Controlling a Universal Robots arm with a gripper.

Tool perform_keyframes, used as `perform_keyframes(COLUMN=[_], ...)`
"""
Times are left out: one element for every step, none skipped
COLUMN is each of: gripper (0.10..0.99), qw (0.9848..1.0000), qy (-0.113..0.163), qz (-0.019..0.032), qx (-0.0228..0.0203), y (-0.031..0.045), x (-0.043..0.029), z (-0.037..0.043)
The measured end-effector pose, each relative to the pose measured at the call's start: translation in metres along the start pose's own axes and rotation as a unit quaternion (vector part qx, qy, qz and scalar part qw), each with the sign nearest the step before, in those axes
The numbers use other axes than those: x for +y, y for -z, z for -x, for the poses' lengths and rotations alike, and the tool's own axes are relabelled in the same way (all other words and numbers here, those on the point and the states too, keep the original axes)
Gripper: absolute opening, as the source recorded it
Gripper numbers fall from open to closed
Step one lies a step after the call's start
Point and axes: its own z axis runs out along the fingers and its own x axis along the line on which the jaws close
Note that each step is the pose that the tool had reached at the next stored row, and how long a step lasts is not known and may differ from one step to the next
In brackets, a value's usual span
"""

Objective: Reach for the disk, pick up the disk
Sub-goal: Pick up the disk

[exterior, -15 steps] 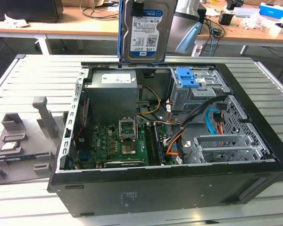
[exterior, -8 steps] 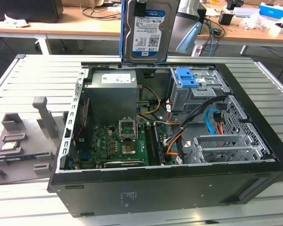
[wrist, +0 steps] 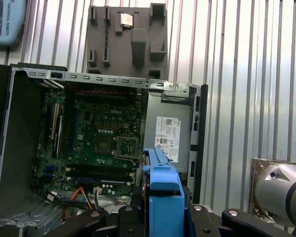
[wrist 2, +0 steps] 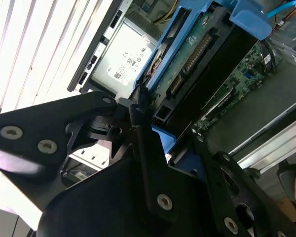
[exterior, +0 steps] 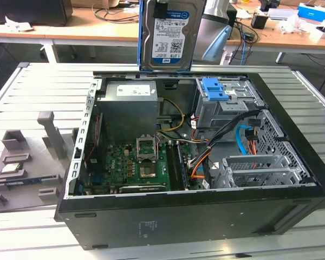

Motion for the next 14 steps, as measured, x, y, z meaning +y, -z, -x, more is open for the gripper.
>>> perform_keyframes(gripper=[0.369,0.369,0.369,0.369,0.369,0.369,0.369,0.369,0.369,0.369,0.369,0.369,0.369,0.369], qw=[1.0,1.0,1.0,1.0,1.0,1.0,1.0,1.0,1.0,1.0,1.0,1.0,1.0,1.0], qy=[0.0,0.0,0.0,0.0,0.0,0.0,0.0,0.0,0.0,0.0,0.0,0.0,0.0,0.0], qz=[0.0,0.0,0.0,0.0,0.0,0.0,0.0,-0.0001,-0.0001,-0.0002,-0.0003,-0.0003,-0.0003,-0.0003], qx=[0.0,0.0,0.0,0.0,0.0,0.0,-0.0001,-0.0003,-0.0012,-0.0018,-0.0024,-0.0028,-0.003,-0.0031], y=[0.0,0.0,0.0,0.0,0.0,0.0,0.0,0.0,0.0,0.0,-0.0001,-0.0001,-0.0002,-0.0002], x=[0.0,0.0,0.0,-0.0001,-0.0001,-0.0001,-0.0001,0.0,0.0002,0.0004,0.0006,0.0009,0.0011,0.0013], z=[0.0,0.0,0.0,0.0,0.0,0.0,0.0,-0.0015,-0.0035,-0.0054,-0.0079,-0.0104,-0.013,-0.0154])
